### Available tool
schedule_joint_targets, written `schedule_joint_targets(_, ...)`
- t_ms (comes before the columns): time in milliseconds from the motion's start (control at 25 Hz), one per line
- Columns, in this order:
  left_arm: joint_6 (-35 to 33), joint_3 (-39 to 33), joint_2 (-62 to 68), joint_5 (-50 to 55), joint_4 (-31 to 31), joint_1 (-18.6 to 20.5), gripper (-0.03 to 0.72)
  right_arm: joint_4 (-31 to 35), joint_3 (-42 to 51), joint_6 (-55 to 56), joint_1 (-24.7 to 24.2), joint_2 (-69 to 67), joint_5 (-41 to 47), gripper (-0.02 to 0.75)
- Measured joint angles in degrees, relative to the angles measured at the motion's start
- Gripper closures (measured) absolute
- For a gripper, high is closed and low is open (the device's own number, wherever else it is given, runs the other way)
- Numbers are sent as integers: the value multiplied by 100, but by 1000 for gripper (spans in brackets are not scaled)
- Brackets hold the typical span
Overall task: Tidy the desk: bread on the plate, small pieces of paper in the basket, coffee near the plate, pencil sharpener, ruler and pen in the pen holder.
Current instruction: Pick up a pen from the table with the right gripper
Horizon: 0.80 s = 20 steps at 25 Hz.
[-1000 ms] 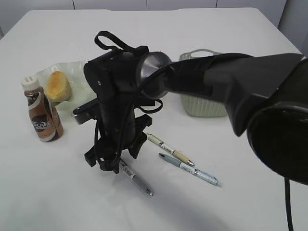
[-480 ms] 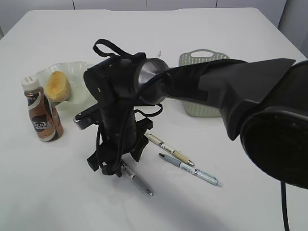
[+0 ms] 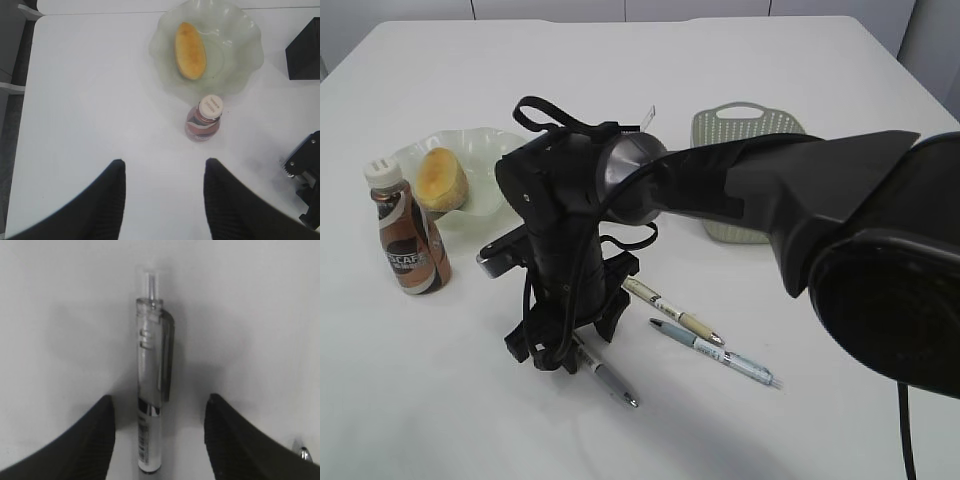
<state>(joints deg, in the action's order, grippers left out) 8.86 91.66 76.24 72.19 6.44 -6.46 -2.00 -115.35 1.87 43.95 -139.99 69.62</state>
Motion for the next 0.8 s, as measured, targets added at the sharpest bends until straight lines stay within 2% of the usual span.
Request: schedule_joint_targets(800, 0, 0, 0, 0, 0, 0, 317, -122, 0, 0, 11, 0, 0, 317)
